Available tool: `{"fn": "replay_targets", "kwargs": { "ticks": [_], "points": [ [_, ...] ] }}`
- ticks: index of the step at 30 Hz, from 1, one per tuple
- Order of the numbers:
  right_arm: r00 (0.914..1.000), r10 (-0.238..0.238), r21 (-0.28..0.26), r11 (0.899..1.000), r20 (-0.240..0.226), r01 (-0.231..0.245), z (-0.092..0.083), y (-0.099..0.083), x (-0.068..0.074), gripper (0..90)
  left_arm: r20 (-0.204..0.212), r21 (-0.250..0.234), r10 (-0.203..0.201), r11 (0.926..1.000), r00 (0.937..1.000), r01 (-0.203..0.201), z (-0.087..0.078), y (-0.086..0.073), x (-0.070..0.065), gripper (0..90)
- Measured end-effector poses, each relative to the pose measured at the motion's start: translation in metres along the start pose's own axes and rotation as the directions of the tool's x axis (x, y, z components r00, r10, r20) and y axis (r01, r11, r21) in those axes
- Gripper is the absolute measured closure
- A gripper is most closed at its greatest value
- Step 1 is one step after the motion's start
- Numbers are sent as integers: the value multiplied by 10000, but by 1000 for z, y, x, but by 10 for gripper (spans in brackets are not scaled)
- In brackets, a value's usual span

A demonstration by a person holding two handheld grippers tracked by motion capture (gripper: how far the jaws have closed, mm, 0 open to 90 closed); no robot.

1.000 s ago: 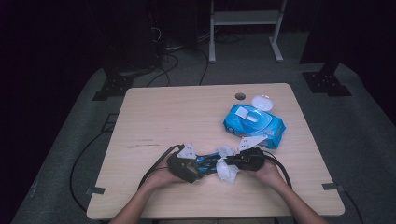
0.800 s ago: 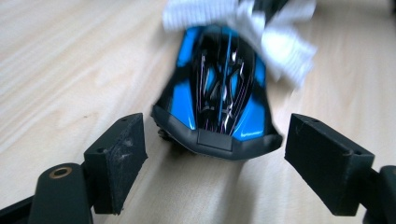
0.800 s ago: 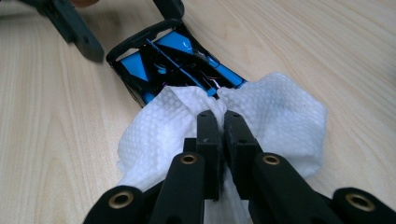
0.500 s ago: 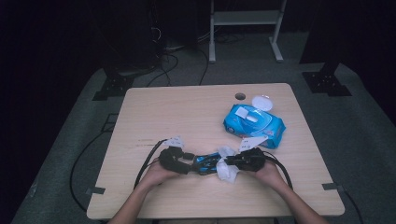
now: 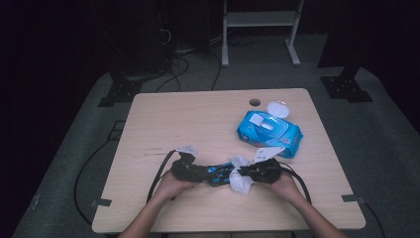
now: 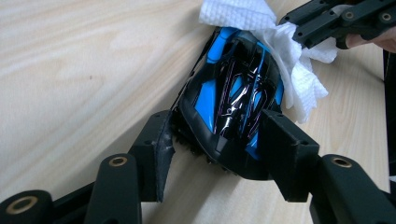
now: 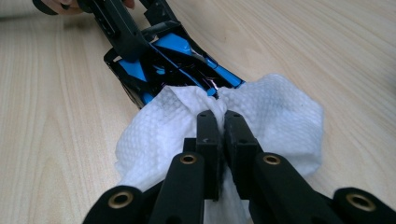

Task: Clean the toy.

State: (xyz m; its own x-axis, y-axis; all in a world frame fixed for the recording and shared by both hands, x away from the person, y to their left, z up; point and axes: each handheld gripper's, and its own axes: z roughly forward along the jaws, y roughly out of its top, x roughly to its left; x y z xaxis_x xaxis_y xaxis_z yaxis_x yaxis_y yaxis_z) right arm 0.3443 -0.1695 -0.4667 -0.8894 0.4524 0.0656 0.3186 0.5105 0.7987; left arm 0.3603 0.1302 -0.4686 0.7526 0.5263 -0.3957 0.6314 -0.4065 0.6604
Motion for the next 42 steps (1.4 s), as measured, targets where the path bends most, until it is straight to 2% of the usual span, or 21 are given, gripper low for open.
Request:
{"fn": "replay_targets", "kwargs": {
  "ticks": [6, 9, 18, 22, 26, 30, 31, 34, 39, 41, 42],
  "points": [
    [10000, -26, -72, 10000, 30, 26, 1, -1, 1, 851, 39, 23, -281, 9996, 9996, 281, -1, -2, 0, 464],
    [10000, -39, -74, 10000, 34, 39, 1, -1, 1, 851, 69, -72, -214, 9997, 9997, 214, -1, -3, 1, 483],
    [10000, 26, 77, 10000, 8, -26, -2, 2, 0, 846, -265, -390, 550, 9977, 9981, -560, -2, -6, -4, 501],
    [9993, 180, 92, 9998, 322, -183, -11, 1, -8, 844, -602, -552, 1014, 9930, 9930, -1047, -3, -8, -9, 511],
    [9976, 536, 125, 9985, 433, -542, -19, 0, -20, 831, -660, -610, 1254, 9897, 9899, -1294, -3, -9, -10, 510],
    [9966, 768, 216, 9968, 311, -775, -18, -2, -27, 831, -603, -533, 990, 9933, 9933, -1022, -3, -8, -10, 510],
    [9966, 760, 233, 9968, 318, -767, -17, -3, -27, 831, -566, -385, 945, 9946, 9939, -967, -3, -7, -10, 504],
    [9973, 674, 354, 9970, 293, -685, -14, -3, -24, 832, -535, 102, 326, 9994, 9980, -321, -4, -3, -8, 423],
    [9977, 637, 382, 9972, 233, -646, -10, -3, -22, 832, 188, 312, -415, 9987, 9990, 409, -5, -3, -3, 404],
    [9978, 603, 325, 9976, 258, -611, -10, -3, -23, 832, 293, 343, -554, 9979, 9980, 544, -5, -3, -2, 425],
    [9977, 633, 326, 9974, 253, -641, -10, -3, -23, 832, 199, 316, -495, 9983, 9986, 488, -6, -3, -3, 444]
  ]
}}
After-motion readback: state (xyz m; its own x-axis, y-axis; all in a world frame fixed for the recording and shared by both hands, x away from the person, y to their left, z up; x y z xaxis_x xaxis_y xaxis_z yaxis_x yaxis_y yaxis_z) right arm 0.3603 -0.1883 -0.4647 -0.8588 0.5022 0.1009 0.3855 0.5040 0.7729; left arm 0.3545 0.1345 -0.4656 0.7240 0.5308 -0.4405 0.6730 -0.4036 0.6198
